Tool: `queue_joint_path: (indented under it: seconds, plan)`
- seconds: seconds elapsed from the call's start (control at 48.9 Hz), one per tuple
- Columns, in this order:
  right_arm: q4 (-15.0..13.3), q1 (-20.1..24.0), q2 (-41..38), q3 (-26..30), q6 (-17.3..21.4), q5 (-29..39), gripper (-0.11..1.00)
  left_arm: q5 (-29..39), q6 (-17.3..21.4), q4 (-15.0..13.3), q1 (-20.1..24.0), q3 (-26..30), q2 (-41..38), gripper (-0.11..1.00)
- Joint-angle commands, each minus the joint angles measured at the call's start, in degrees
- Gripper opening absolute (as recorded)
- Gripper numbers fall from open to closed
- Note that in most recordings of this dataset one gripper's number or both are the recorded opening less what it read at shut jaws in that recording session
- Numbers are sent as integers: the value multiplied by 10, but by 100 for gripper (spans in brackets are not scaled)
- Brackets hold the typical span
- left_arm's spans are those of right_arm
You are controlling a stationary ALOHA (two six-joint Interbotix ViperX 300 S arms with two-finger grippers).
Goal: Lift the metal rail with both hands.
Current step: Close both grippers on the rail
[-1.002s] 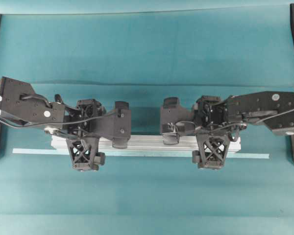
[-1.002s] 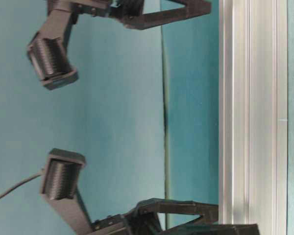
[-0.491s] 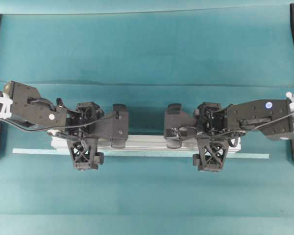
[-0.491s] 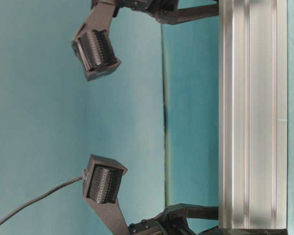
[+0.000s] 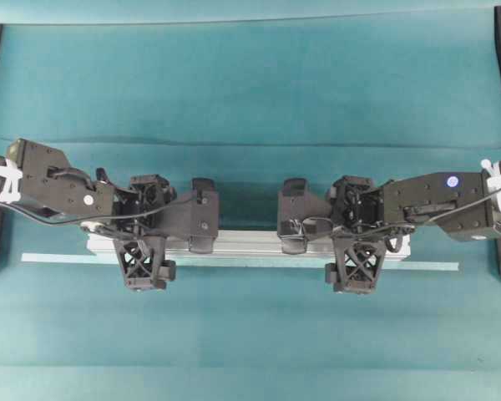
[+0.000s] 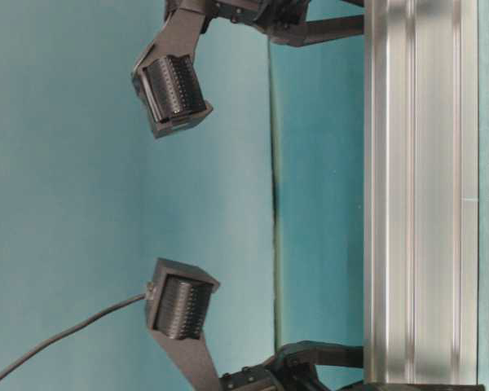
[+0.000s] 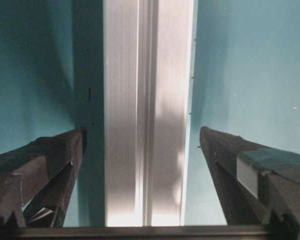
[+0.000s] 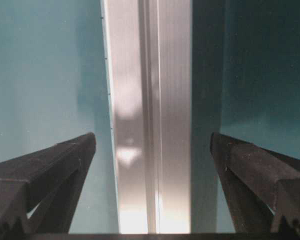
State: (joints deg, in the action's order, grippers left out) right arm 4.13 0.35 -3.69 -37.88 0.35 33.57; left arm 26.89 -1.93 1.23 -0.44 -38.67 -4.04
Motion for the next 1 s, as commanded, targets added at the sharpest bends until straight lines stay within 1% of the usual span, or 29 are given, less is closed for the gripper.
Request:
queue_joint_path:
  seconds: [0.0, 0.082, 0.143, 0.184, 0.286, 0.307, 0.327, 0.818, 0.982]
  plan:
    - [-1, 2, -5, 2, 4, -3, 96, -3, -1, 1, 0, 3, 2, 98]
    - [-1, 1, -6, 2, 4, -3, 92, -4, -2, 1, 0, 3, 2, 94]
    - [-1, 2, -6, 3, 4, -1, 82, -4, -1, 0, -2, 2, 3, 85]
    - [0, 2, -6, 4, 4, -1, 71, -4, -1, 1, -4, 3, 3, 75]
    - [4, 2, -7, 4, 3, 3, 42, -4, 0, 0, -7, 2, 4, 44]
    - [4, 2, -7, 4, 2, 3, 39, -5, 0, 1, -7, 2, 4, 39]
    - [4, 2, -7, 4, 3, 4, 39, -4, -1, 1, -7, 2, 4, 36]
    - [7, 1, -6, 5, 3, 13, 39, -4, -1, 1, -7, 0, 5, 36]
    - [16, 1, 5, 17, 4, 28, 39, 8, -2, 1, -7, 6, 25, 36]
